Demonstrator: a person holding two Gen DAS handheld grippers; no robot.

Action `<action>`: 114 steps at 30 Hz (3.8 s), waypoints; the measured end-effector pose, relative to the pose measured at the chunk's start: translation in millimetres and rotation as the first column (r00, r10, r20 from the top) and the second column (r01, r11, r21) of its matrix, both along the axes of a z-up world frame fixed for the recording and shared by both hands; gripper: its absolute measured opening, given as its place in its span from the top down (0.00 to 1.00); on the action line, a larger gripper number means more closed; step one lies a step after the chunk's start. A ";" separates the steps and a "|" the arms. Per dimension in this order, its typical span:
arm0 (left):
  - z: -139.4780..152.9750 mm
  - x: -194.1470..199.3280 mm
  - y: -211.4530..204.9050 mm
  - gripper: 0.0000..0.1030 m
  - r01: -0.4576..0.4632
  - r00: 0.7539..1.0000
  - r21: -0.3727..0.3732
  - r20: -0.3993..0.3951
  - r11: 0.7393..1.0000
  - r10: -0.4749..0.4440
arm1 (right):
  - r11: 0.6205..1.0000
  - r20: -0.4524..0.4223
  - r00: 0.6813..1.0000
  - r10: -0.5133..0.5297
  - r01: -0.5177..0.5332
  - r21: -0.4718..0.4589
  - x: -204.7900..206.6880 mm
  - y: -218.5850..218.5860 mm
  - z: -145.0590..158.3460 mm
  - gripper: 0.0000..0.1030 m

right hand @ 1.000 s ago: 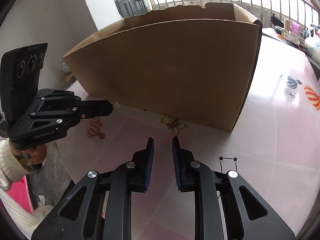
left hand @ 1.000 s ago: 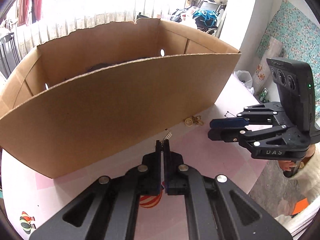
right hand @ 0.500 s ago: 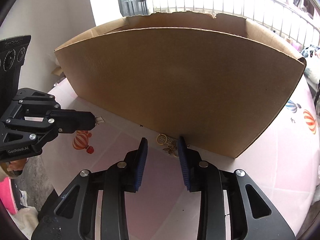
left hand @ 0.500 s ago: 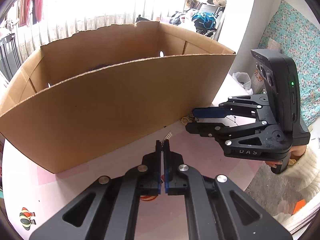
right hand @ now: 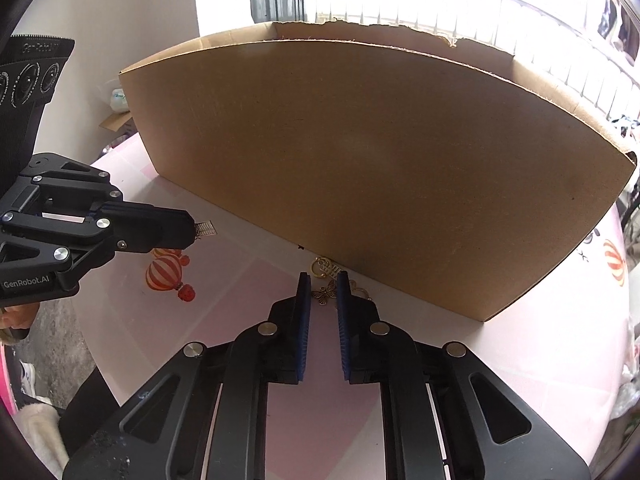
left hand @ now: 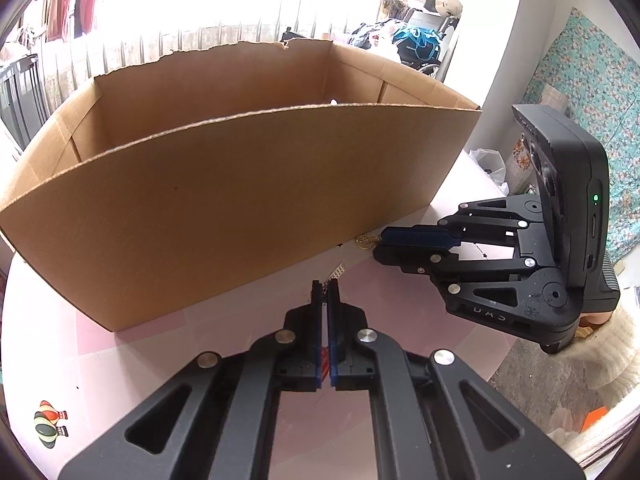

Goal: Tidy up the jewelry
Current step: 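Carry both gold pieces over the box with both tools, then lower both gold pieces into the box and open both tools, then withdraw both tools to the gold pieces on the table beside the box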

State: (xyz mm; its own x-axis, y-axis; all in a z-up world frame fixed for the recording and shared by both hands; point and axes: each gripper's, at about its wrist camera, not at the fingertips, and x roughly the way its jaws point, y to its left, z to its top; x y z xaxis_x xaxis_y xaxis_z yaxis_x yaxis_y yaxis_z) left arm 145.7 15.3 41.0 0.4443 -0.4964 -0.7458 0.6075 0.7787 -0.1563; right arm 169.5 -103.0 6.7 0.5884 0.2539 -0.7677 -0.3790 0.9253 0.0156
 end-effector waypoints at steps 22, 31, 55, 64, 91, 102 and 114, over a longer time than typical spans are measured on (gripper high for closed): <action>92.2 28.6 -4.5 0.98 0.080 0.997 -0.152 -0.003 0.985 -0.082 | 0.986 0.233 0.971 -0.058 0.020 0.163 14.5 -36.2 116.0 0.90; 57.4 167.6 -79.6 0.98 0.121 0.944 0.116 -0.321 0.986 -0.078 | 1.000 0.060 0.998 -0.009 0.007 0.026 117.7 -11.7 103.5 0.90; 60.8 193.9 -69.1 0.75 0.033 0.931 0.193 -0.363 0.981 0.040 | 0.971 -0.179 0.983 0.042 -0.082 -0.222 139.7 -3.6 71.6 0.90; 105.8 153.9 -22.9 0.74 -0.002 0.937 0.073 -0.349 0.997 0.027 | 0.923 -0.366 0.919 0.145 -0.259 -0.284 147.9 39.2 50.1 0.90; 91.6 13.5 10.5 0.71 0.085 0.969 -0.178 -0.213 0.980 -0.123 | 0.987 0.009 1.000 0.000 -0.002 0.163 65.7 -78.2 154.1 0.67; 0.2 17.6 -45.6 0.72 0.086 0.993 0.044 -0.087 0.995 -0.082 | 0.953 -0.037 0.989 -0.141 0.146 0.267 -18.1 -108.7 89.3 0.67; -21.5 25.0 -75.3 0.79 0.112 0.993 0.115 -0.040 0.987 -0.108 | 0.941 -0.170 0.981 -0.092 0.141 0.308 -9.2 -72.9 25.8 0.67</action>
State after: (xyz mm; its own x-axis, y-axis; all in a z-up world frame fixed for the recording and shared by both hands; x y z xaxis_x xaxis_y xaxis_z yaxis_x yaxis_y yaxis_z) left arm 170.7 -60.1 19.5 0.3660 -0.4491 -0.8151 0.6862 0.7219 -0.0896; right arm 160.3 -175.9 32.6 0.5123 0.4355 -0.7402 -0.2394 0.9001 0.3639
